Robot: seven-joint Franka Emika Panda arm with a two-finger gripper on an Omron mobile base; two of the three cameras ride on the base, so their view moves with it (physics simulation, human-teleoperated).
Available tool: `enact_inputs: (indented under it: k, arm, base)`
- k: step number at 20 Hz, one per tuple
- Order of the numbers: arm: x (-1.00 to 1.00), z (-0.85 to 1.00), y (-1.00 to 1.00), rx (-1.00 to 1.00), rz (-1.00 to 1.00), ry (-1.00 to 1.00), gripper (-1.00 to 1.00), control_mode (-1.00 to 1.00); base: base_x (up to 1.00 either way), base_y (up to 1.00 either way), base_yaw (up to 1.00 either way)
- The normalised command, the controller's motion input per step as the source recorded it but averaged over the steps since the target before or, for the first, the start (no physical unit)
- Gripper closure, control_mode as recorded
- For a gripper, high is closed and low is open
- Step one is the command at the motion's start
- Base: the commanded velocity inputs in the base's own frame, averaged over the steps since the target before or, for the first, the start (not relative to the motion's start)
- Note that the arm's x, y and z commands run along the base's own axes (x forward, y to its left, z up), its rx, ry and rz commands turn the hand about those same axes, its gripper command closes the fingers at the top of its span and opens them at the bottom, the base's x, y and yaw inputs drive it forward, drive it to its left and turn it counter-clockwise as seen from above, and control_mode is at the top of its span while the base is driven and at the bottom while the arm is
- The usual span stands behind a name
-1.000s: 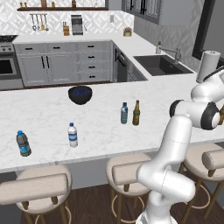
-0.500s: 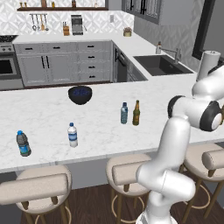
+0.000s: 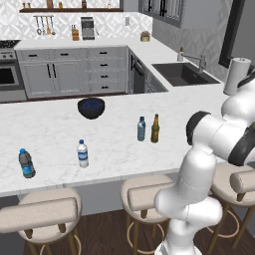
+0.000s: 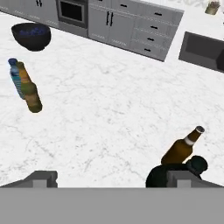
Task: Move the plastic bottles in the middle to the plastics group, and the glass bottles in the middle to the glass group.
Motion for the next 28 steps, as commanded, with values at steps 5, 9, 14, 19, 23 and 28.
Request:
enact_inputs:
  k: [5,9,14,19,23,28]
  arm:
    - [-0.44,0.34,0.61,0.0,0.05,-0.17,-1.0,-1.0]
    - [-0.06,0.22,0.85,0.0,0.08,-0.02,-1.0,-1.0]
    - [0.03,0.19,0.99,-0.06,0.01,0.12,-1.0,-1.0]
    - [0.21,0.09,1.0,-0.07,0.0,0.25,-1.0,-1.0]
    - [0.35,0.02,0.97,-0.06,-0.03,0.27,-1.0,-1.0]
    - [0.44,-0.01,0.59,-0.01,-0.23,0.15,-1.0,-1.0]
  base:
    - [0.0,0.0,0.0]
    - [0.0,0.0,0.0]
    - [0.0,0.0,0.0]
    - [0.0,0.0,0.0]
    - [0.0,0.0,0.0]
    - [0.0,0.0,0.0]
